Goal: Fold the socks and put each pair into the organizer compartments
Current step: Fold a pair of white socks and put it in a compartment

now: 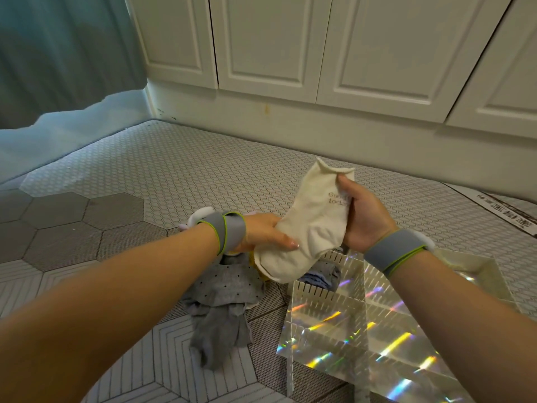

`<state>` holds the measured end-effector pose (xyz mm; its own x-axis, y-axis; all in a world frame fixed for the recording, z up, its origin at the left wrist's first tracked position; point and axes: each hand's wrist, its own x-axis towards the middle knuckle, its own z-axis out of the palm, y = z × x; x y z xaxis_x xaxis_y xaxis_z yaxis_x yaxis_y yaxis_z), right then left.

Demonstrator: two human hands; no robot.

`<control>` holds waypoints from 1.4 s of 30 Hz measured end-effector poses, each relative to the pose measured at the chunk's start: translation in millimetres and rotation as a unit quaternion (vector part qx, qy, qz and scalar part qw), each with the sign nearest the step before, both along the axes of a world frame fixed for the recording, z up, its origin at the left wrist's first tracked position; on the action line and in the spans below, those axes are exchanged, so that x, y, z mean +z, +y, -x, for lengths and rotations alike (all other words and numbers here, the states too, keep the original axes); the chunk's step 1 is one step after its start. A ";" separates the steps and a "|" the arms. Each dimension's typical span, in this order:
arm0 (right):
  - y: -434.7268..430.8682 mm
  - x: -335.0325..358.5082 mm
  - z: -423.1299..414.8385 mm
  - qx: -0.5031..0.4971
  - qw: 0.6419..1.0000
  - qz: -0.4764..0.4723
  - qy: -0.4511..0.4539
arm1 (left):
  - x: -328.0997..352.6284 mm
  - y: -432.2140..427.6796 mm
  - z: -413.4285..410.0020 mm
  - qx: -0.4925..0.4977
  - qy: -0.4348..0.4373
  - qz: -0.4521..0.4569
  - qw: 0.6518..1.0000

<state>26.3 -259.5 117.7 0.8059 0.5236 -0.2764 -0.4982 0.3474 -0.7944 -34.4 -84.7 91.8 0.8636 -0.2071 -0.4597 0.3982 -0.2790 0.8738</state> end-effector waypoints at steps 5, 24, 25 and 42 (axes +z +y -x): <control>-6.6 -0.9 -4.5 0.009 1.000 -0.006 -0.008 | -7.4 9.4 0.4 0.045 0.038 -0.034 0.998; 4.5 -13.3 6.3 -0.022 0.991 0.052 -0.123 | 16.7 -16.5 -20.6 0.290 -0.014 0.084 0.953; 4.8 -14.0 7.1 -0.011 0.989 0.053 -0.135 | 20.7 -19.9 -19.2 0.289 -0.016 0.101 0.952; 0.4 -14.8 11.4 0.029 0.973 0.131 -0.189 | 18.2 -13.6 -21.0 0.204 -0.123 -0.054 0.970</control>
<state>14.9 -259.1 102.8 0.8467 0.5233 -0.0966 -0.1666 0.0883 -0.9821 -13.4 -98.3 110.0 0.9501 0.2117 -0.2290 0.2772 -0.2370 0.9311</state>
